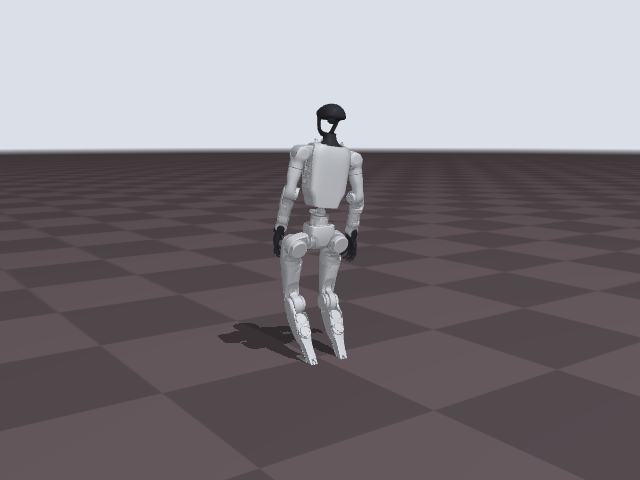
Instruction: Walk
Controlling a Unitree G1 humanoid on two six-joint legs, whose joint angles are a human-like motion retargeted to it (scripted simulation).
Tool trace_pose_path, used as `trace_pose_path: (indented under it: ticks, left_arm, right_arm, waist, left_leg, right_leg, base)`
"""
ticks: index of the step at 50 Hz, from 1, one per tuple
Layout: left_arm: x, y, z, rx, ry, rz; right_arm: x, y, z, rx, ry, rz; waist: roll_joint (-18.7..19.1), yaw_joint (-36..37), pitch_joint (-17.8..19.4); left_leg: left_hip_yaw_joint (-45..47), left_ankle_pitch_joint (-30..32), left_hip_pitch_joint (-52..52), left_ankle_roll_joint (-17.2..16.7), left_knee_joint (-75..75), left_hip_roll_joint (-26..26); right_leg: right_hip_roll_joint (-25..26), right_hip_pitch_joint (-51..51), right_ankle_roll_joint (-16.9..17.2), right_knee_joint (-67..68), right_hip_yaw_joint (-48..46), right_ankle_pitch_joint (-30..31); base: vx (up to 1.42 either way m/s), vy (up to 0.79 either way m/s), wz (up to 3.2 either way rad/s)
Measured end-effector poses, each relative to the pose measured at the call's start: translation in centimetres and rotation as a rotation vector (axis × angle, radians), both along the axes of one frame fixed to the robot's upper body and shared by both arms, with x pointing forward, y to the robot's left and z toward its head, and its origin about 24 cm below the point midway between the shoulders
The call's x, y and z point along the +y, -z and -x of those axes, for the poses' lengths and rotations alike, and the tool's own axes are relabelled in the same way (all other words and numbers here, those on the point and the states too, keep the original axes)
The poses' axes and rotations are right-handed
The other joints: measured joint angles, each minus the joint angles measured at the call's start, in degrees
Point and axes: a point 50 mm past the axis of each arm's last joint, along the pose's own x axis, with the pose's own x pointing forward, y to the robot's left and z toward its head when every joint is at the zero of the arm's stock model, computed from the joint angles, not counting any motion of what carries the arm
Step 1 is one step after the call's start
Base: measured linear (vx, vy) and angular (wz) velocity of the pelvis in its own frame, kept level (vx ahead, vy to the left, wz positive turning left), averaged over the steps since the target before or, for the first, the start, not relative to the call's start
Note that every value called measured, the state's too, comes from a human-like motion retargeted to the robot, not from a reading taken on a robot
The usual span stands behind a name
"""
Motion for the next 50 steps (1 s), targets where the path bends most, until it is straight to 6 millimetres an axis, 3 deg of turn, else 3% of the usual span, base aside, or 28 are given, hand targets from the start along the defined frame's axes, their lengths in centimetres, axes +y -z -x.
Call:
trace_pose_path:
  ticks: [2,5,10,20,30,37,43,47,50]
  left_arm:
    - [-0.1,-0.5,-1.7,-0.04,-0.002,0.008]
    - [0.0,-0.5,-1.7,-0.042,0.004,0.006]
    - [0.1,-0.4,-1.5,-0.039,0.014,0.004]
    - [-0.2,-0.6,-1.8,-0.045,0.017,0.014]
    - [0.1,-0.4,-1.3,-0.027,0.012,0.004]
    - [0.6,-0.4,-1.2,-0.028,-0.004,-0.012]
    - [0.8,-0.5,-1.6,-0.038,-0.029,-0.03]
    - [0.8,-0.6,-2.0,-0.046,-0.051,-0.046]
    - [0.7,-0.8,-2.4,-0.064,-0.067,-0.048]
  right_arm:
    - [-0.4,-0.5,-1.7,-0.042,-0.011,0.002]
    - [-0.2,-0.4,-1.7,-0.043,-0.021,0.002]
    - [-0.1,-0.4,-1.5,-0.036,-0.038,0.009]
    - [-0.3,-0.3,-1.4,-0.003,-0.088,0.031]
    - [-0.7,-0.4,-1.3,0.029,-0.134,0.06]
    - [-0.3,-0.3,-1.6,0.037,-0.158,0.049]
    - [0.0,-0.5,-2.4,0.018,-0.152,0.037]
    - [0.3,-0.6,-3.0,-0.01,-0.121,0.025]
    - [0.5,-0.5,-3.0,-0.025,-0.08,0.019]
  waist:
    - [-2.24,-0.08,-4.48]
    - [-2.53,0.0,-8.77]
    - [-1.91,0.15,-11.09]
    - [-0.84,0.74,-11.16]
    - [-2.15,1.31,-12.38]
    - [-5.64,0.65,-11.9]
    - [-10.7,-2.61,-9.15]
    - [-10.5,-4.71,-8.47]
    - [-8.84,-5.88,-9.0]
  left_leg:
    - [0.69,0.98,-6.84,0.66,-0.47,-3.54]
    - [1.06,1.07,-12.73,0.62,1.09,-4.07]
    - [1.1,0.56,-16.52,0.48,3.58,-3.46]
    - [1.55,0.0,-20.43,0.41,8.7,-2.16]
    - [2.19,0.0,-22.77,1.76,7.88,-4.99]
    - [3.03,0.0,-20.5,3.61,5.5,-10.96]
    - [3.34,1.01,-14.79,4.36,0.59,-18.9]
    - [2.16,2.32,-12.34,3.96,-3.45,-19.64]
    - [1.31,2.68,-11.93,3.48,-5.39,-18.16]
  right_leg:
    - [-3.64,-8.96,0.42,5.04,0.62,-2.28]
    - [-4.4,-15.36,0.47,7.76,0.76,-2.81]
    - [-3.81,-18.23,0.33,8.35,0.46,-2.84]
    - [-2.95,-19.9,0.5,9.25,-0.53,-3.06]
    - [-6.03,-23.65,1.24,12.53,-0.02,-4.48]
    - [-12.33,-26.27,2.17,21.92,2.41,-7.42]
    - [-25.15,-30.19,1.54,40.68,3.53,-5.76]
    - [-26.74,-36.35,1.07,44.07,4.3,-3.99]
    - [-24.84,-41.51,1.43,38.86,3.61,-3.97]
  base:
    - [0.0,0.0,0.0]
    - [0.0,0.0,0.0]
    - [0.0,0.0,0.0]
    - [0.0,0.0,0.0]
    - [0.02,0.05,0.04]
    - [0.05,0.07,0.17]
    - [0.05,0.03,0.13]
    - [0.0,0.0,0.0]
    - [0.0,0.01,-0.24]
